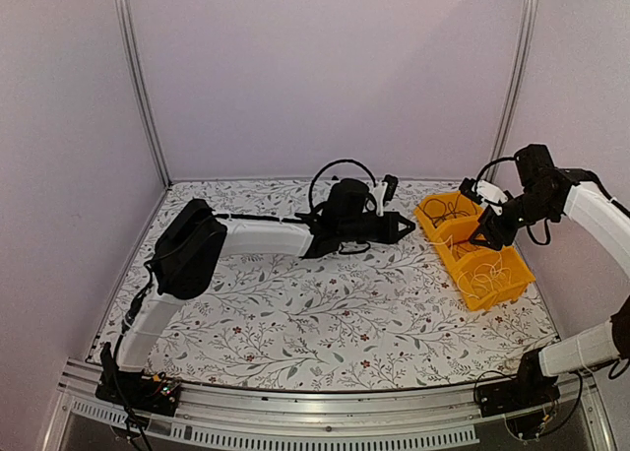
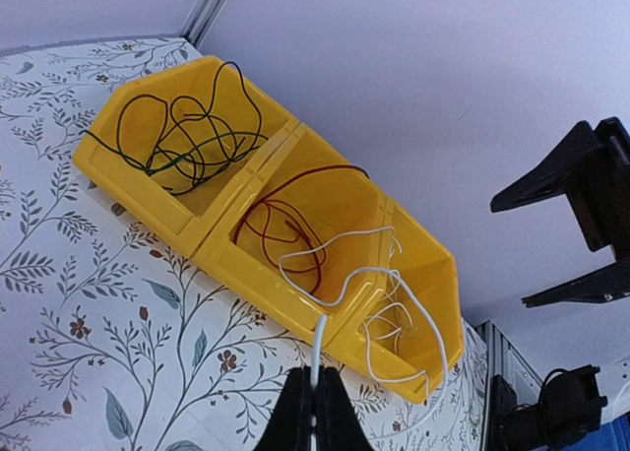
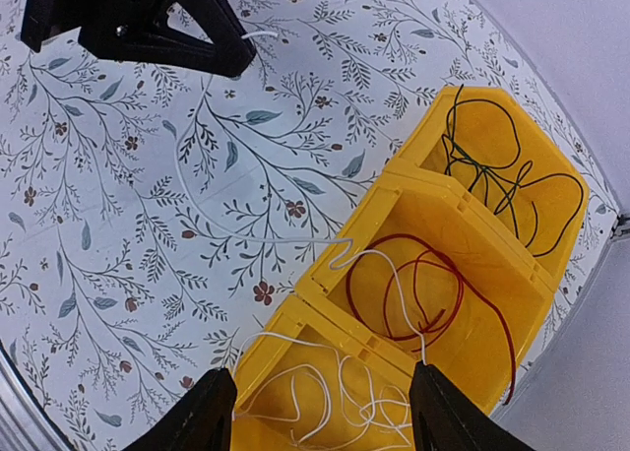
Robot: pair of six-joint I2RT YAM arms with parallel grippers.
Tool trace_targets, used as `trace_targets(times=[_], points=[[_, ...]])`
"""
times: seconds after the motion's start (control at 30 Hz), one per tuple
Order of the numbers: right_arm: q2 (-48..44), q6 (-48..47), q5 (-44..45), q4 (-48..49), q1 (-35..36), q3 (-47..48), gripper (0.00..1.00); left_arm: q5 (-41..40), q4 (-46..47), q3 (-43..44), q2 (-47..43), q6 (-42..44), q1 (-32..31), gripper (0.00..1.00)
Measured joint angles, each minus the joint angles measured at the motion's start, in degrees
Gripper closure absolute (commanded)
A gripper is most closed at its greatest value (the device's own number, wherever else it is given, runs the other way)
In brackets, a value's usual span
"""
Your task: Untangle the cables
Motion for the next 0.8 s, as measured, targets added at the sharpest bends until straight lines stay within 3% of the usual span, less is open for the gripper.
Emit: trace_targets(times=[0.33,0.8], points=[[7.3,-1.8,0.2,6.4,4.3,0.0,0.33,0.7,0.3,-1.0,-0.2,-0.5,0.0,1.00],[4.7,-14.8,15.1,17.0,18.3,-5.2,0.35,3.6,0.3,-1.0,-0.2,-3.0,0.5,1.00]])
